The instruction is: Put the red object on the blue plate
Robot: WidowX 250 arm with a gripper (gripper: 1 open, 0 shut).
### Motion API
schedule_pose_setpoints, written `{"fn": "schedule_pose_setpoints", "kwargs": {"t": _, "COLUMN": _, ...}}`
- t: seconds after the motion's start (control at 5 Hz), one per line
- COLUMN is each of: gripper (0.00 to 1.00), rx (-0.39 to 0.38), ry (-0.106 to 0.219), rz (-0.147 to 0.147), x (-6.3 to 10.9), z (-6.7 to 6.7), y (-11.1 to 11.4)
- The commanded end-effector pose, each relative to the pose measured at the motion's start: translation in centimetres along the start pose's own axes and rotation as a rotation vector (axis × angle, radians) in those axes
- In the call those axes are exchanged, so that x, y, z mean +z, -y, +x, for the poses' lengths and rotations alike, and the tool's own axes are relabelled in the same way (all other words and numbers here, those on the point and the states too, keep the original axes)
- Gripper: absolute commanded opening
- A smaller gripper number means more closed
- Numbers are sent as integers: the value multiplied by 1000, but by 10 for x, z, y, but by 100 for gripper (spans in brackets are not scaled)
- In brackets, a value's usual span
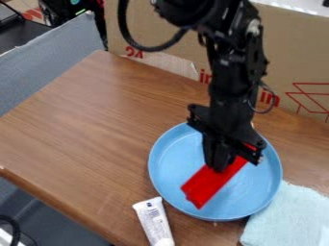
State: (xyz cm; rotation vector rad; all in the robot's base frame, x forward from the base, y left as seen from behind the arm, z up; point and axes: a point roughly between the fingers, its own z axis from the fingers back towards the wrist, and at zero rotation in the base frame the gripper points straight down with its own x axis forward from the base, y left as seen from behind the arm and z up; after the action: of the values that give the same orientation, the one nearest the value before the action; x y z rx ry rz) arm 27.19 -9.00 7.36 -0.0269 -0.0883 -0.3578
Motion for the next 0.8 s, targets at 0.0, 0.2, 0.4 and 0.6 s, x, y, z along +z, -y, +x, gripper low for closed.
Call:
{"fn": "schedule_pose_setpoints", "kwargs": {"t": 0.0, "gripper": 0, "rx": -11, "ry": 75, "rz": 2, "x": 9, "z": 4, "y": -3}}
{"fn": "schedule_pose_setpoints", "kwargs": {"t": 0.2, "gripper": 0, "rx": -15, "ry": 71, "rz": 5, "x": 5, "z": -3, "y": 4}}
{"fn": "schedule_pose_setpoints", "kwargs": {"t": 0.4, "gripper": 0, "rx": -11, "ry": 72, "rz": 8, "x": -13, "z": -2, "y": 7}}
{"fn": "schedule_pose_setpoints", "kwargs": {"t": 0.6, "gripper": 0, "rx": -10, "ry": 69, "rz": 7, "x": -11, "z": -2, "y": -11}}
